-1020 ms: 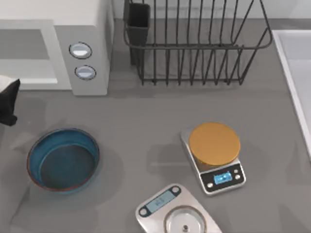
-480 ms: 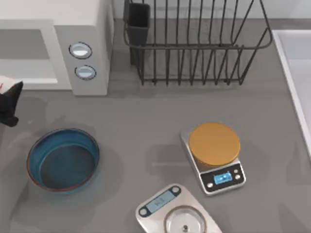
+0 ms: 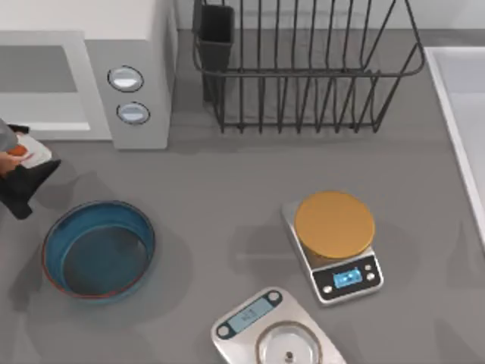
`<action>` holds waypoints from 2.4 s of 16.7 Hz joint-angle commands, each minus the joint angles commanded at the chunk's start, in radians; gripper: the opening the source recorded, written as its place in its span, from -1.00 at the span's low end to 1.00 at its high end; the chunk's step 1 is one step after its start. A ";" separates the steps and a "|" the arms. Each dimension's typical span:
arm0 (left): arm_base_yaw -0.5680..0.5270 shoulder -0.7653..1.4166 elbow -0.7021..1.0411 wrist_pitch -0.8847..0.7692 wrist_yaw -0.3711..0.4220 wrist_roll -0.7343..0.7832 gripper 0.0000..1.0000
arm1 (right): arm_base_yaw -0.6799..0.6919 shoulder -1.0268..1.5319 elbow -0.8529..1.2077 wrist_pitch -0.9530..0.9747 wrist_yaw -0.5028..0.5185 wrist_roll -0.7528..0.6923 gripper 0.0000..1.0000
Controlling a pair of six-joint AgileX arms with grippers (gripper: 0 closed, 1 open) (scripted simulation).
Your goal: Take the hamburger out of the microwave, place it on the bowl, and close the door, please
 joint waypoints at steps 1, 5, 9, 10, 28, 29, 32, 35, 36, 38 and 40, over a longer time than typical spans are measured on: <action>-0.002 0.023 0.042 -0.098 0.020 0.095 -1.00 | 0.000 0.000 0.000 0.000 0.000 0.000 1.00; -0.008 0.128 0.209 -0.517 0.097 0.504 -1.00 | 0.000 0.000 0.000 0.000 0.000 0.000 1.00; -0.013 0.248 0.361 -0.948 0.163 0.928 -1.00 | 0.000 0.000 0.000 0.000 0.000 0.000 1.00; -0.013 0.280 0.395 -1.053 0.176 1.030 -1.00 | 0.000 0.000 0.000 0.000 0.000 0.000 1.00; -0.010 0.555 0.610 -1.838 0.250 1.804 -1.00 | 0.000 0.000 0.000 0.000 0.000 0.000 1.00; -0.013 0.553 0.607 -1.833 0.252 1.800 -1.00 | 0.000 0.000 0.000 0.000 0.000 0.000 1.00; -0.034 0.544 0.591 -1.794 0.268 1.771 -1.00 | 0.000 0.000 0.000 0.000 0.000 0.000 1.00; -0.067 0.529 0.565 -1.732 0.292 1.727 -1.00 | 0.000 0.000 0.000 0.000 0.000 0.000 1.00; -0.079 0.525 0.555 -1.710 0.300 1.711 -1.00 | 0.000 0.000 0.000 0.000 0.000 0.000 1.00; -0.102 0.520 0.534 -1.666 0.317 1.681 -1.00 | 0.000 0.000 0.000 0.000 0.000 0.000 1.00; -0.121 0.521 0.513 -1.630 0.330 1.657 -1.00 | 0.000 0.000 0.000 0.000 0.000 0.000 1.00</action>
